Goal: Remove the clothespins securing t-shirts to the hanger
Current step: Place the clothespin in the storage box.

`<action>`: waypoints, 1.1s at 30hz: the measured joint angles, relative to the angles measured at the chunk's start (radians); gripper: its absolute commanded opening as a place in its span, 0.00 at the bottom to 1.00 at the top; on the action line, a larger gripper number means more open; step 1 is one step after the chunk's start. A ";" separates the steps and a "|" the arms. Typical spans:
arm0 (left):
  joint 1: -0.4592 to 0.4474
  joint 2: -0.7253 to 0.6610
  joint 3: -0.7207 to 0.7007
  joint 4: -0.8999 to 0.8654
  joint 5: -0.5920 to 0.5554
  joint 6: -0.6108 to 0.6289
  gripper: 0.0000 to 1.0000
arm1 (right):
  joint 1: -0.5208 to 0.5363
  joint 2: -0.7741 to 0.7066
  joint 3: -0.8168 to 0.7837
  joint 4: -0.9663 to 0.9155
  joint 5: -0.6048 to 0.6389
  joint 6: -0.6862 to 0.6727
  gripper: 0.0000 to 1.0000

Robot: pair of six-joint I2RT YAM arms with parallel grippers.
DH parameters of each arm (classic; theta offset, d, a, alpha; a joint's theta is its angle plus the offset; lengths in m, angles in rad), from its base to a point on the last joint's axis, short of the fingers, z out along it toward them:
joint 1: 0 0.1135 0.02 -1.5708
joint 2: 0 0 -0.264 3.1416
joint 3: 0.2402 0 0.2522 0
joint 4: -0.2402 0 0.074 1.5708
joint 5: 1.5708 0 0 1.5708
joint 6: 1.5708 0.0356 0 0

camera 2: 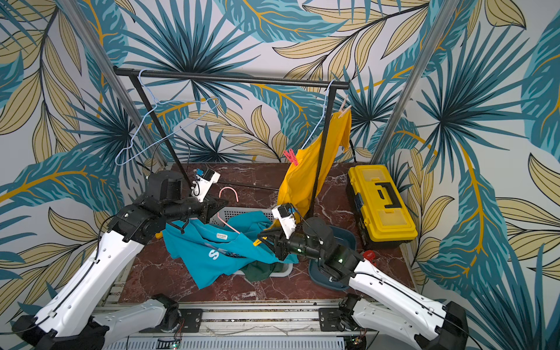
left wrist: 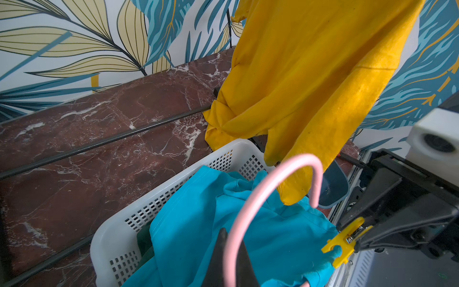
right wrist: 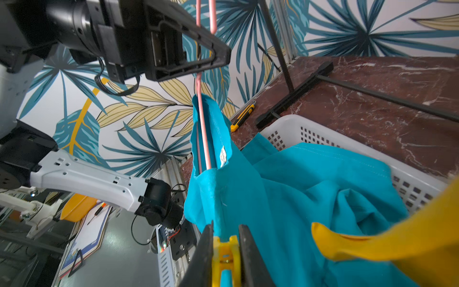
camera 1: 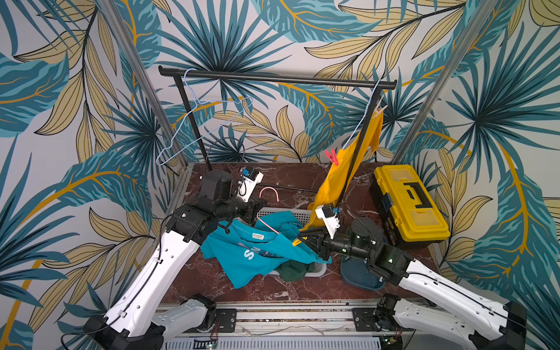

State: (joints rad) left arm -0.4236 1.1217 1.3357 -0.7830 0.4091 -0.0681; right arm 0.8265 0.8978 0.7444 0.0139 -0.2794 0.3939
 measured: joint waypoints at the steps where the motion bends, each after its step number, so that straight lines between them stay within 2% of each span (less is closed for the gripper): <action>1: 0.000 0.000 0.000 0.000 0.000 0.000 0.00 | 0.000 -0.018 -0.008 0.007 0.023 0.004 0.16; 7: 0.000 0.000 -0.001 0.000 0.000 0.002 0.00 | 0.000 -0.177 -0.085 0.003 0.172 0.031 0.17; 12: 0.000 0.000 -0.001 0.000 0.004 0.009 0.00 | 0.001 -0.388 -0.179 -0.079 0.375 0.108 0.20; 19: 0.000 0.002 -0.002 0.000 0.024 0.019 0.00 | 0.001 -0.728 -0.262 -0.444 0.758 0.340 0.21; 22: 0.000 0.006 -0.002 0.000 0.031 0.019 0.00 | 0.001 -0.814 -0.262 -0.590 0.889 0.434 0.23; 27: 0.000 0.017 -0.002 0.000 0.039 0.019 0.00 | 0.001 -0.805 -0.261 -0.764 1.019 0.542 0.26; 29: 0.000 0.019 -0.002 0.000 0.042 0.019 0.00 | 0.001 -0.756 -0.252 -0.803 1.043 0.564 0.30; 33: 0.000 0.020 -0.002 0.000 0.046 0.019 0.00 | 0.001 -0.614 -0.212 -0.849 1.069 0.603 0.32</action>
State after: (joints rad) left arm -0.4236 1.1419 1.3338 -0.7830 0.4553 -0.0490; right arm 0.8272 0.2840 0.5320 -0.8349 0.7891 0.9970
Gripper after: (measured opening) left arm 0.058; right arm 0.308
